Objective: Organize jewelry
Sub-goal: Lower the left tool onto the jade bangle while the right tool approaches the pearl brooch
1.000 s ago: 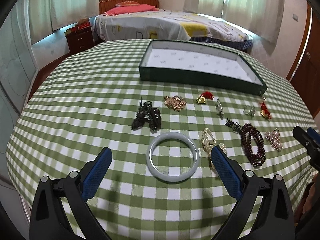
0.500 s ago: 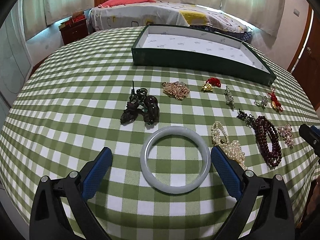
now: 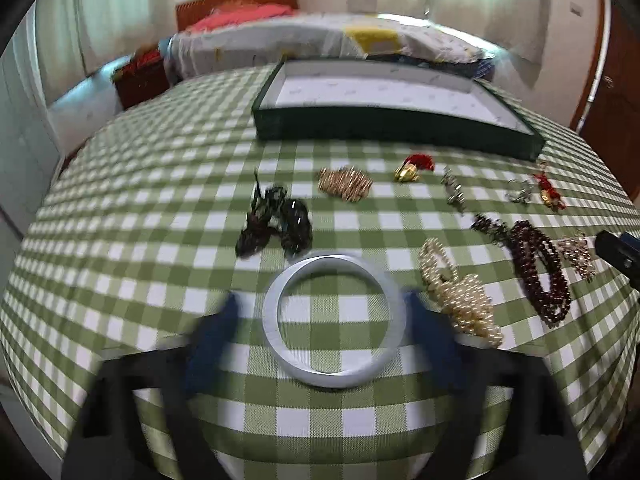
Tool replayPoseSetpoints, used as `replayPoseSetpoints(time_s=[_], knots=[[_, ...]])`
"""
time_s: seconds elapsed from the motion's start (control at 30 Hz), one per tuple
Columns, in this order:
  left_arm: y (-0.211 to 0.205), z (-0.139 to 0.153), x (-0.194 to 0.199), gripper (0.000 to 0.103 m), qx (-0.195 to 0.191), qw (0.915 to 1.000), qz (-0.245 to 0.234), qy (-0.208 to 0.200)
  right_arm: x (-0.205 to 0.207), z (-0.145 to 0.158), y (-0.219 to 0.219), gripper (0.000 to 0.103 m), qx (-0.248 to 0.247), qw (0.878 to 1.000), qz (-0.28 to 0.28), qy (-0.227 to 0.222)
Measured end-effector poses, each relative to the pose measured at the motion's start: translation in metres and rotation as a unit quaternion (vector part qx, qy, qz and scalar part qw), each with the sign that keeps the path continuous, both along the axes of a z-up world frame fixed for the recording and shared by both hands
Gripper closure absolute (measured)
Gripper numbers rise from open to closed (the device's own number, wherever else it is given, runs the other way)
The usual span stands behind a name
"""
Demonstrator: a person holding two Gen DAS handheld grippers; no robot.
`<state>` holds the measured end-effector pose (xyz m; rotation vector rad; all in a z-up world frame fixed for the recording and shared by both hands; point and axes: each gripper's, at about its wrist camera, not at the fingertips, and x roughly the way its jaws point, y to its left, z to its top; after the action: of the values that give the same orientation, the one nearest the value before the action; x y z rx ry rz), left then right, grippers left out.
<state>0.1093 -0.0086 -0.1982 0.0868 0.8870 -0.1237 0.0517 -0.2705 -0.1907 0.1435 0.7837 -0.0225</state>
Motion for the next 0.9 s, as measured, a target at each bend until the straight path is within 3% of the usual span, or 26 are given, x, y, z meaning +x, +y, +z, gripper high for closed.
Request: replayPoseSetpoints(time_s=[0.13, 0.43, 0.6, 0.67, 0.9], knots=[[0.003, 0.000, 0.000, 0.035, -0.009, 1.0000, 0.002, 0.002, 0.004, -0.005, -0.001, 0.024, 0.009, 1.000, 0.005, 0.012], [0.011, 0.004, 0.000, 0.035, -0.019, 0.9996, 0.018, 0.003, 0.014, -0.013, 0.008, 0.029, -0.018, 0.999, 0.018, 0.023], [0.009, 0.006, 0.000, 0.035, -0.020, 0.9996, 0.017, 0.000, 0.017, -0.020, 0.018, 0.041, -0.047, 0.998, 0.035, 0.032], [0.007, 0.007, -0.001, 0.035, -0.019, 0.9997, 0.015, -0.002, 0.015, -0.020, 0.019, 0.055, -0.046, 0.998, 0.043, 0.027], [0.003, 0.011, -0.007, 0.035, -0.017, 0.9998, 0.011, -0.006, 0.008, -0.017, 0.018, 0.062, -0.034, 0.998, 0.050, 0.020]])
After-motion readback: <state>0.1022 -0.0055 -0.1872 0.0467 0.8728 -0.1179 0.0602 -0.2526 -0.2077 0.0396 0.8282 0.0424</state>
